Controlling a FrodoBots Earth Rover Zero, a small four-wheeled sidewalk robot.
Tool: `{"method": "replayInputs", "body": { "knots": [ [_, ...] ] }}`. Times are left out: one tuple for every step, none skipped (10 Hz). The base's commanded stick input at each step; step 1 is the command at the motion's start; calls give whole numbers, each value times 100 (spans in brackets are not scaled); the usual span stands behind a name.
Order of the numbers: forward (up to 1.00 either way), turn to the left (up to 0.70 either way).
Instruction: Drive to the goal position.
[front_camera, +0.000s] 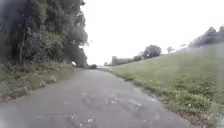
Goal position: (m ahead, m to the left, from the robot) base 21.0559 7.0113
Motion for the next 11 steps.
{"method": "replayInputs", "body": {
  "knots": [
    [70,0],
    [70,0],
    [70,0],
    [70,0],
    [70,0],
    [70,0],
    [70,0],
    [70,0],
    [70,0],
    [70,0],
    [70,0]
  ]
}}
